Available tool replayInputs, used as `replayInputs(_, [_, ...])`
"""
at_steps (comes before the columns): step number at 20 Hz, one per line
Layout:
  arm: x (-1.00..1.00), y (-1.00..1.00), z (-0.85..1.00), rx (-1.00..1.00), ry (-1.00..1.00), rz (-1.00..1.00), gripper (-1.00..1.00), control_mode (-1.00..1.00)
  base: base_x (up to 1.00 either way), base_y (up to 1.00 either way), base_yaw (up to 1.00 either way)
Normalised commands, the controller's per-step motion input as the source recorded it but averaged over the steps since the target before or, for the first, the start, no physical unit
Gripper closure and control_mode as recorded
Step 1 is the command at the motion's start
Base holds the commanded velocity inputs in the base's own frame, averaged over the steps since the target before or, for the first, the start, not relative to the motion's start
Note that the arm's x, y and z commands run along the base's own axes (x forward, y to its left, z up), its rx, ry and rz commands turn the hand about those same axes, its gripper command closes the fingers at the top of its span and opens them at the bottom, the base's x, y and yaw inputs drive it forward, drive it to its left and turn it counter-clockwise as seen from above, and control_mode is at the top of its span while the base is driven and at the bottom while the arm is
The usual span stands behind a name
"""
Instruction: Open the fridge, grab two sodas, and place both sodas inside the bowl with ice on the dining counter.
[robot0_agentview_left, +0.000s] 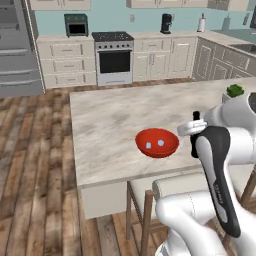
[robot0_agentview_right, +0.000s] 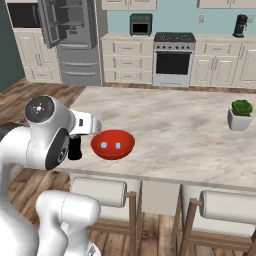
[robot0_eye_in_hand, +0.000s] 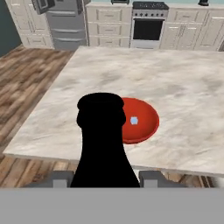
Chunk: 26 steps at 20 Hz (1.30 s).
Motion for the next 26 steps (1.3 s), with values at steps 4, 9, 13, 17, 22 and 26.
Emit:
replayInputs(4, [1.0, -0.08, -0.5, -0.02, 0.14, 0.25, 1.0, -1.0, 0.0, 0.0, 0.0])
replayInputs(9, [1.0, 0.0, -0.61, -0.1, 0.16, 0.24, 1.0, -1.0, 0.0, 0.0, 0.0])
replayInputs(13, [0.79, 0.0, -0.37, -0.15, 0.17, 0.18, 1.0, -1.0, 0.0, 0.0, 0.0])
replayInputs(17, [0.67, 0.0, -0.23, -0.16, 0.16, 0.16, 1.0, -1.0, 0.0, 0.0, 0.0])
replayInputs(22, [0.6, 0.0, -0.27, -0.1, 0.09, 0.19, 1.0, -1.0, 0.0, 0.0, 0.0])
replayInputs(26, [0.39, 0.0, -0.41, -0.09, 0.01, 0.2, 1.0, -1.0, 0.0, 0.0, 0.0])
